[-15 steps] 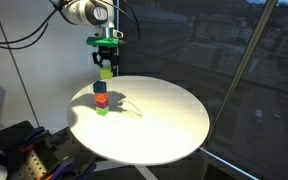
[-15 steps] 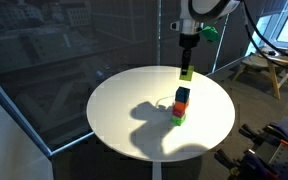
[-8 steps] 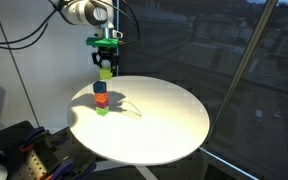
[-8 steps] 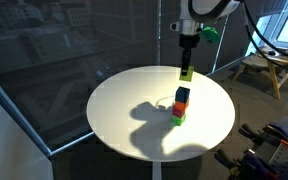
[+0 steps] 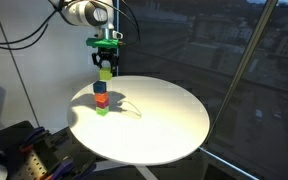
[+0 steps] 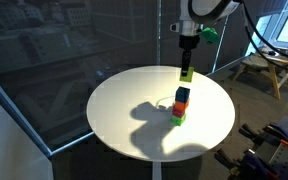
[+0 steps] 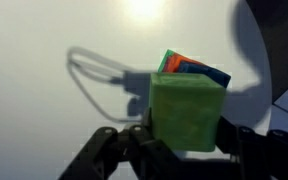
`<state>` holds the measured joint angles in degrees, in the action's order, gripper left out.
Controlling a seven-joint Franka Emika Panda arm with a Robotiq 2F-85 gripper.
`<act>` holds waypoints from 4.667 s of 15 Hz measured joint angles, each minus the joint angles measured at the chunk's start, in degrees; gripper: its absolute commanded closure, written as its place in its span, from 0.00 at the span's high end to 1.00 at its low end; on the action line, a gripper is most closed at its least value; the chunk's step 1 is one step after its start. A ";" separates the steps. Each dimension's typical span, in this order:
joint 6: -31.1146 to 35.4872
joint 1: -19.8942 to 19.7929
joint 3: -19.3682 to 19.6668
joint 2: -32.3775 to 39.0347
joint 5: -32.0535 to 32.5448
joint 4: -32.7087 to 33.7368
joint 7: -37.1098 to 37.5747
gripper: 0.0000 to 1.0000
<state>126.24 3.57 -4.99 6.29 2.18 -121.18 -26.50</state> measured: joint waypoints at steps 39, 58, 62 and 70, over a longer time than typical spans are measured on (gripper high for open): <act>-0.03 1.86 -1.29 -3.55 -0.75 -4.99 10.93 0.30; 2.93 2.34 -1.24 -1.88 -0.75 -5.25 10.90 0.30; 3.25 2.19 -1.18 -1.37 -0.75 -5.22 10.87 0.39; 3.50 2.19 -1.16 -1.21 -0.75 -5.22 10.67 1.00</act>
<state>129.74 5.76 -6.15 5.08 1.44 -126.41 -15.83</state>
